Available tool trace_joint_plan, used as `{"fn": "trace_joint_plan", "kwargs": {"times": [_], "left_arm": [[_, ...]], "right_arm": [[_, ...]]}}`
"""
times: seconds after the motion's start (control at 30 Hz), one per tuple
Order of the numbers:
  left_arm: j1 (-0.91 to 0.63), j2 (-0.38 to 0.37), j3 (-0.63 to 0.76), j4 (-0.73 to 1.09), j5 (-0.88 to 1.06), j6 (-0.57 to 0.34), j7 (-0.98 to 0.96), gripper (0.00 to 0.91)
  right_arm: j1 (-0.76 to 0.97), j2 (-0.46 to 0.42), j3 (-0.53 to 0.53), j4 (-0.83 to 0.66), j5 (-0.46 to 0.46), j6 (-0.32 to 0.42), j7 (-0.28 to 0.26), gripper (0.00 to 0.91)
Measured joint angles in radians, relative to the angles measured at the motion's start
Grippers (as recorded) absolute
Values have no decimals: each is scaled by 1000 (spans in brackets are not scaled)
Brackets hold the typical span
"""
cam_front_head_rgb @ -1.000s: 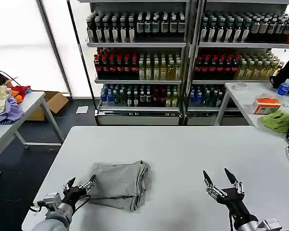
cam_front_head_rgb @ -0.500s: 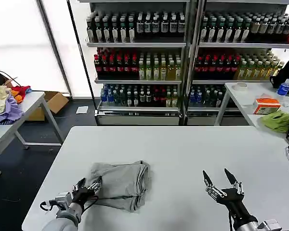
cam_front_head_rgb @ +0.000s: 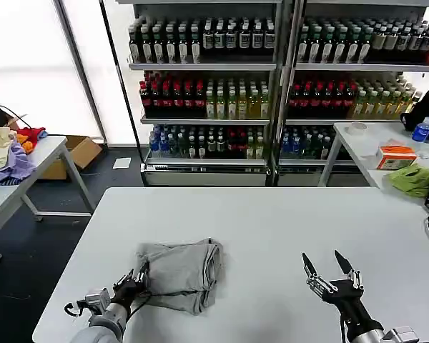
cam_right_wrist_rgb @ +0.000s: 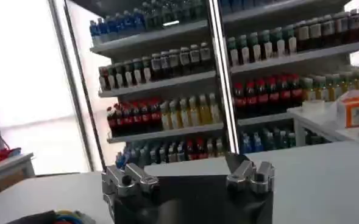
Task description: Fold and organize the clothes.
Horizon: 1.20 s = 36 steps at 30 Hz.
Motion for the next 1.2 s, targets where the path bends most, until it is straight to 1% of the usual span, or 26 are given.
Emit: {"fn": "trace_joint_plan", "kwargs": {"times": [0.33,0.53,0.63,0.83,0.93,1.07,1.2], "left_arm": [[1,15,-57,-41,-153,-14,-48,10],[-2,50,-175,-58,-264,-3,-54,10],[2,90,-256,-56,-330,8,-50,10],[12,212,-408,-41,-445,36,-49,10],[10,269,-462,-45,-480,52,-52,10],[-1,315,-502,-62,-513,69,-63,10],[-5,337,-512,-96,-521,78,-72,10]], "right_arm": [[6,-3,1,-5,8,0,0,907],[9,-13,7,-11,15,1,1,907],[15,-15,5,-15,16,2,2,907],[20,-12,-2,-18,17,4,3,907],[19,-11,-3,-20,18,7,2,907],[24,-4,-10,-28,13,11,2,907],[33,7,-18,-40,6,18,-1,907]]}}
